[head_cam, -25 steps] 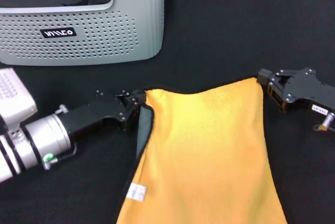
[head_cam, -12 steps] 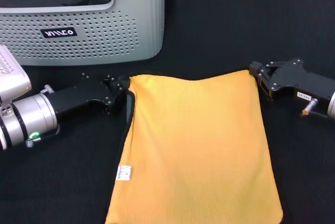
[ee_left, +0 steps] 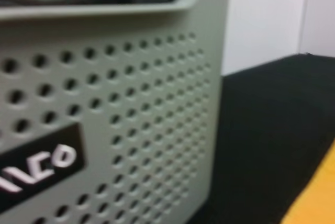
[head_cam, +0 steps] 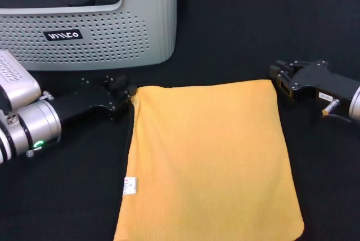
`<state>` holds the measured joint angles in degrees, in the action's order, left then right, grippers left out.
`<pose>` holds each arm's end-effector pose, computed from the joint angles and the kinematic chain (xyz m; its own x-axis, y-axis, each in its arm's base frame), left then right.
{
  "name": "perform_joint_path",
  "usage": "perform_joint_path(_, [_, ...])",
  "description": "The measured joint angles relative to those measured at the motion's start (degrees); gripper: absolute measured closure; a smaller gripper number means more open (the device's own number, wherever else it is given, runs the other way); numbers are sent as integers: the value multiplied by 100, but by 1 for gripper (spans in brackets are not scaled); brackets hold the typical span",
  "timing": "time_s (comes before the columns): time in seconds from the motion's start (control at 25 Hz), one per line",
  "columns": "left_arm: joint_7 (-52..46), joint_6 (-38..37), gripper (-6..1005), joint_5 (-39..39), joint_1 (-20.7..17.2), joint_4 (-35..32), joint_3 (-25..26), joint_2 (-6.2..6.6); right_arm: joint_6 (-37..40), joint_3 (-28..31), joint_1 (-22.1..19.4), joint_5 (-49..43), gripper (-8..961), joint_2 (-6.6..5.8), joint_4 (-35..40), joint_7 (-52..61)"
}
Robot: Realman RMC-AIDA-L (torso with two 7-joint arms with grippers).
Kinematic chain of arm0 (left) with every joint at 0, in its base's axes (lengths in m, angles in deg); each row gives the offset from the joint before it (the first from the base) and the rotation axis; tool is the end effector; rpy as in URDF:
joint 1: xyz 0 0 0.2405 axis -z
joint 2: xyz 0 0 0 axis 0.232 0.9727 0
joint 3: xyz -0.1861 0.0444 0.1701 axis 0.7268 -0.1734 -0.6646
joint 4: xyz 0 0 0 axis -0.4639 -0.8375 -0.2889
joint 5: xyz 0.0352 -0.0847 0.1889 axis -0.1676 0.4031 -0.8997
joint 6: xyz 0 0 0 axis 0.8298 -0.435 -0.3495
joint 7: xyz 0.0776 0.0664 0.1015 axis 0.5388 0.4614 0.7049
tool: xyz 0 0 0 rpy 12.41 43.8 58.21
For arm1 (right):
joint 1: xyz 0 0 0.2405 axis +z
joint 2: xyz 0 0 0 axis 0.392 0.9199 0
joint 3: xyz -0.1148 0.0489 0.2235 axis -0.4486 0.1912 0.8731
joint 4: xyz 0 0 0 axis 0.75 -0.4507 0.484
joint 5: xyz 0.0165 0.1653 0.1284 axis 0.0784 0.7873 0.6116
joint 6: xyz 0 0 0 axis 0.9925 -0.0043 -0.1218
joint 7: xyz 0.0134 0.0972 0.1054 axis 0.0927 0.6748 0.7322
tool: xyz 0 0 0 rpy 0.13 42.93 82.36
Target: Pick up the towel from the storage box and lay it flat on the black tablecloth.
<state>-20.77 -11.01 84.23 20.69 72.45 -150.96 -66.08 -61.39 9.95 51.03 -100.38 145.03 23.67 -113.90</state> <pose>-0.3338 0.3225 -0.0400 0.8234 0.2585 0.5051 0.5227 -0.6918 -0.4981 0.2713 0.3647 -0.0489 0.7973 -0.2351 -0.5559 -0.5310 -0.7112 -0.4608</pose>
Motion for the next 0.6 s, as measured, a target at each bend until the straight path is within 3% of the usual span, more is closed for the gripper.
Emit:
perform_joint_path(0.08, [88,-29,878,202,-69,-2,0,-10,-12,2,-26,48,869,-7,-1,-5])
perform_joint_path(0.28, [153,-311,697,652,-358,-5,-2,16,-397,62,-193,134,799,-36,-84,-126])
perform_joint_path(0.48, [187,-776,494,788,-584,9,-25,47,-1249,257,-353,183,613,-84,-79,-371])
perform_joint_path(0.56, [175,-1614,386,751,-891,20,-76,84,-2014,234,-372,11,376,-182,-86,-479])
perform_joint_path(0.6, [175,-1614,318,751,-891,20,-76,84,-2014,234,-372,11,357,-182,-86,-479])
